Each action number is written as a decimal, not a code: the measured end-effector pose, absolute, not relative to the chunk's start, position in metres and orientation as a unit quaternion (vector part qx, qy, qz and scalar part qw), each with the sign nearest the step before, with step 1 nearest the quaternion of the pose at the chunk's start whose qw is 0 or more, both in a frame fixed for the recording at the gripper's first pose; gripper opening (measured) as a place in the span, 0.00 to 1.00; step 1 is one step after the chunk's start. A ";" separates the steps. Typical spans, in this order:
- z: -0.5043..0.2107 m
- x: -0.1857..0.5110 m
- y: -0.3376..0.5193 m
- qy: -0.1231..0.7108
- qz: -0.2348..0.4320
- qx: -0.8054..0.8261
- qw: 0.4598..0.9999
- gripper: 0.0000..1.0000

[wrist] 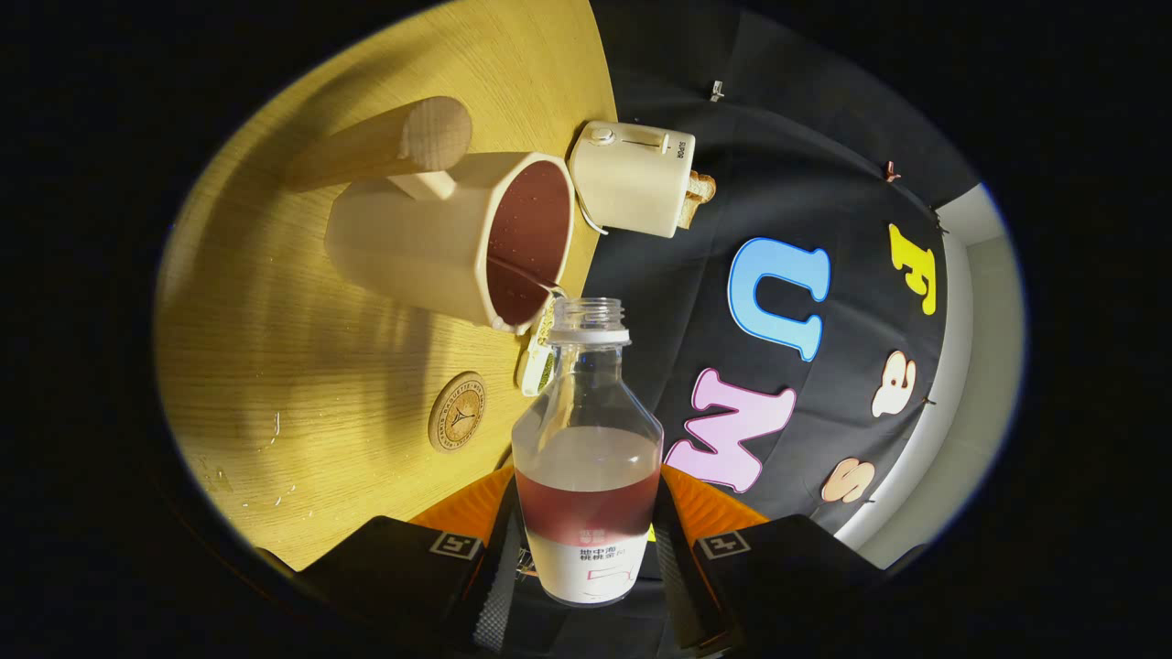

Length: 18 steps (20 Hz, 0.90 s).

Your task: Take the bottle from table, then pour the juice into the cup, finally place the bottle on the coaster

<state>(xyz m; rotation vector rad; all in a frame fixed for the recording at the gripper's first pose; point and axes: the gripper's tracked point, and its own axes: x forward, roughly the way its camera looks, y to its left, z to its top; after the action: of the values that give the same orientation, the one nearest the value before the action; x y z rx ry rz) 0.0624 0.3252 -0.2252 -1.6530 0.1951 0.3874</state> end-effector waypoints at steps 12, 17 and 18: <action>-0.220 0.068 0.328 0.057 0.178 -0.749 0.636 0.70; -0.219 0.067 0.329 0.047 0.183 -0.756 0.626 0.70; -0.219 0.068 0.330 0.045 0.184 -0.757 0.625 0.70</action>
<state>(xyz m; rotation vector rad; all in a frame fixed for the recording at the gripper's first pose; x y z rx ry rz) 0.0683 0.3296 -0.2192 -1.7370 0.1041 0.4231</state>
